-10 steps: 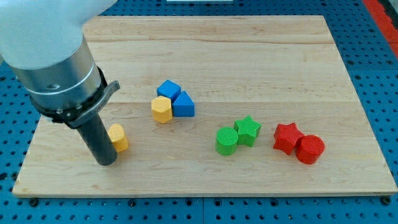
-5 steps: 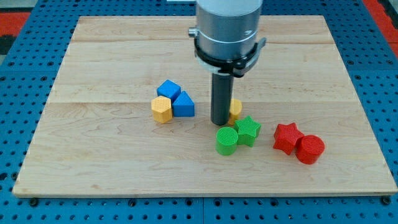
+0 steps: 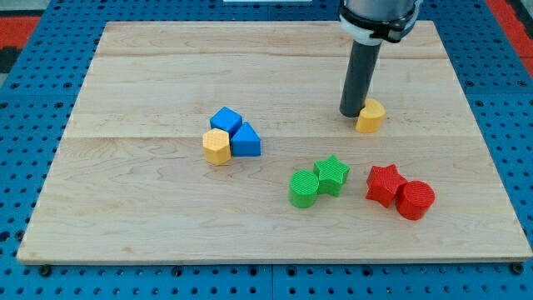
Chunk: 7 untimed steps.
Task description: Move the yellow heart above the red star
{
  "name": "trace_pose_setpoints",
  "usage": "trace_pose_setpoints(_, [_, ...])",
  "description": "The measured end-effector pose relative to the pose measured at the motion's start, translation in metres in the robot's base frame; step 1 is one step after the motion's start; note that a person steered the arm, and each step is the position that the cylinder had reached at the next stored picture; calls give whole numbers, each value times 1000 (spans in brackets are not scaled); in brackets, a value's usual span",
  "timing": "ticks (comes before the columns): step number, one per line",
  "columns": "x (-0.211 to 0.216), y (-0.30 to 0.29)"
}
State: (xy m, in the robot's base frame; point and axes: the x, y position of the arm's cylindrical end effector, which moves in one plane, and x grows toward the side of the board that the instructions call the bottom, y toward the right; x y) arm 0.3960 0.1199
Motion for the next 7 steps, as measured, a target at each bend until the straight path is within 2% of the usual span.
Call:
trace_pose_setpoints(1, [-27, 9])
trace_pose_setpoints(2, [17, 50])
trace_pose_setpoints(3, [61, 64])
trace_pose_setpoints(5, [26, 39])
trace_pose_setpoints(6, [82, 39])
trace_pose_setpoints(7, [107, 35])
